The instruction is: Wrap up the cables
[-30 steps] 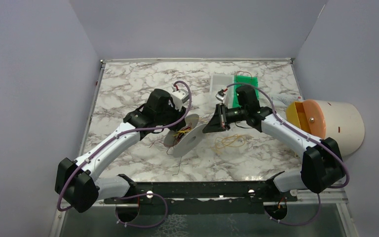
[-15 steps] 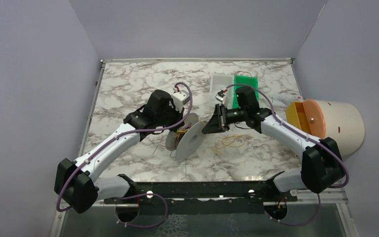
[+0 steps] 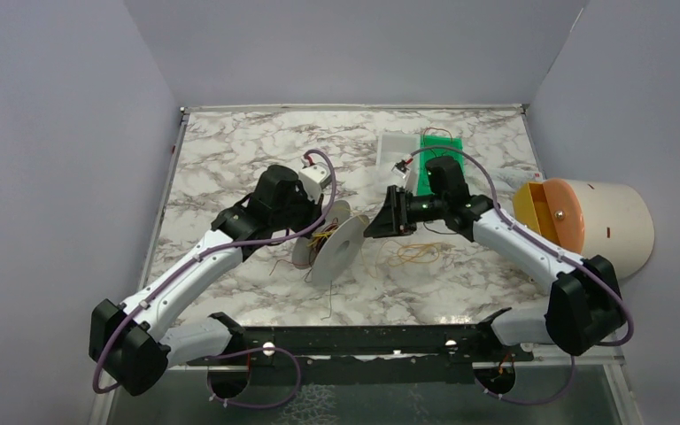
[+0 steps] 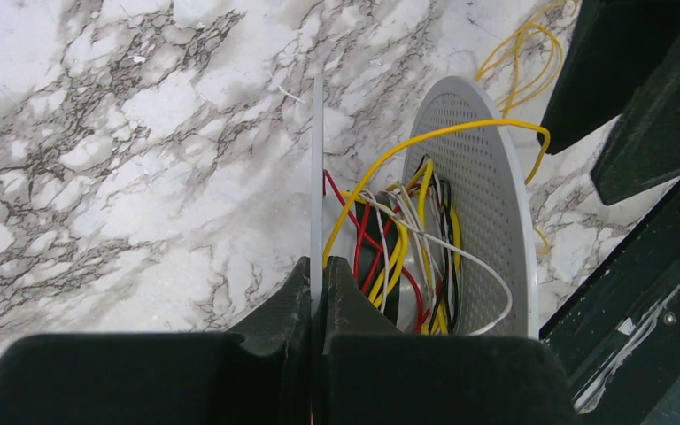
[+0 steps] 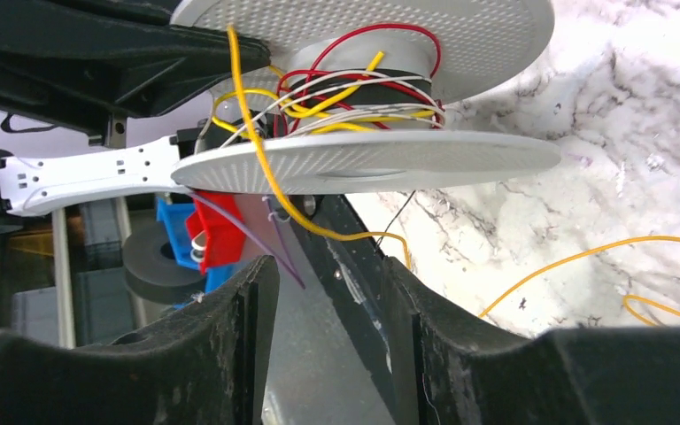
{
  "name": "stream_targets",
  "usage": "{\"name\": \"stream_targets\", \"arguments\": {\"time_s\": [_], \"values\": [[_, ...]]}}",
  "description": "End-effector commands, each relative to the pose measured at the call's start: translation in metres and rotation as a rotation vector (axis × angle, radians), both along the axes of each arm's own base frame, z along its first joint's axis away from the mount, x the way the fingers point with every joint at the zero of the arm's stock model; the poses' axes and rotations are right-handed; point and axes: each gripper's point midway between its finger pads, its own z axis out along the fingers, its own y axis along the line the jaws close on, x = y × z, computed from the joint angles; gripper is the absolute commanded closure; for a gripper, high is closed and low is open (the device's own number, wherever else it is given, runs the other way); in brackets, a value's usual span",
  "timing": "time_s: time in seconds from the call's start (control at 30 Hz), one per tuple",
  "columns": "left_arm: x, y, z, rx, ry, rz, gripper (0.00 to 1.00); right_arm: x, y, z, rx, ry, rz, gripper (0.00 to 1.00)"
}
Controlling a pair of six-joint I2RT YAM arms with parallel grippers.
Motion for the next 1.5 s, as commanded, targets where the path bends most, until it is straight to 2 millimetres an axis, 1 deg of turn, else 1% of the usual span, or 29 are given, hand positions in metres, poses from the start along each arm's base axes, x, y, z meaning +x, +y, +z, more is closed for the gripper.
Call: {"name": "stream_targets", "arguments": {"time_s": [0.0,0.13,0.2,0.27,0.3,0.37,0.47,0.57,0.73,0.83,0.87,0.9,1.0,1.1,1.23,1.37,1.47], "values": [[0.008,0.003,0.026,-0.055,-0.081,0.061,1.0,0.006,-0.009,0.015,-0.024,-0.201,-0.03,0.46],[0.009,0.007,0.033,-0.068,-0.086,0.103,1.0,0.007,-0.019,0.02,-0.033,-0.343,-0.056,0.38],[0.008,0.007,0.036,-0.081,-0.087,0.111,1.0,0.013,-0.028,0.015,-0.066,-0.421,-0.099,0.34],[0.007,0.007,0.038,-0.087,-0.081,0.115,1.0,0.015,-0.035,0.014,-0.071,-0.533,-0.121,0.33],[0.007,0.007,0.038,-0.09,-0.077,0.116,1.0,0.011,-0.038,0.006,-0.062,-0.588,-0.115,0.33],[0.007,0.006,0.039,-0.097,-0.068,0.12,1.0,0.009,-0.045,0.013,-0.021,-0.757,-0.134,0.32],[0.006,0.005,0.041,-0.111,-0.055,0.126,1.0,0.009,-0.054,0.018,0.014,-0.946,-0.178,0.29],[0.006,0.004,0.047,-0.123,-0.052,0.134,1.0,0.01,-0.06,0.016,0.03,-1.045,-0.221,0.28],[0.008,0.008,0.062,-0.132,-0.078,0.159,1.0,0.014,-0.072,0.007,0.035,-1.135,-0.309,0.29],[0.009,0.012,0.069,-0.128,-0.091,0.178,1.0,0.014,-0.072,0.001,0.043,-1.149,-0.315,0.29],[0.01,0.013,0.072,-0.127,-0.098,0.185,1.0,0.012,-0.071,-0.001,0.05,-1.149,-0.309,0.29],[0.01,0.015,0.075,-0.126,-0.105,0.191,1.0,0.01,-0.069,0.003,0.076,-1.166,-0.301,0.29],[0.012,0.018,0.087,-0.126,-0.122,0.204,1.0,0.0,-0.06,0.002,0.134,-1.173,-0.245,0.29],[0.012,0.02,0.1,-0.131,-0.141,0.213,1.0,-0.004,-0.054,-0.004,0.147,-1.165,-0.199,0.29],[0.012,0.023,0.118,-0.142,-0.167,0.218,1.0,-0.012,-0.049,-0.003,0.204,-1.197,-0.168,0.29],[0.007,0.024,0.132,-0.152,-0.178,0.209,1.0,-0.008,-0.046,-0.001,0.193,-1.271,-0.153,0.29],[0.004,0.024,0.141,-0.167,-0.186,0.199,1.0,0.001,-0.048,0.001,0.165,-1.326,-0.181,0.28]]}}
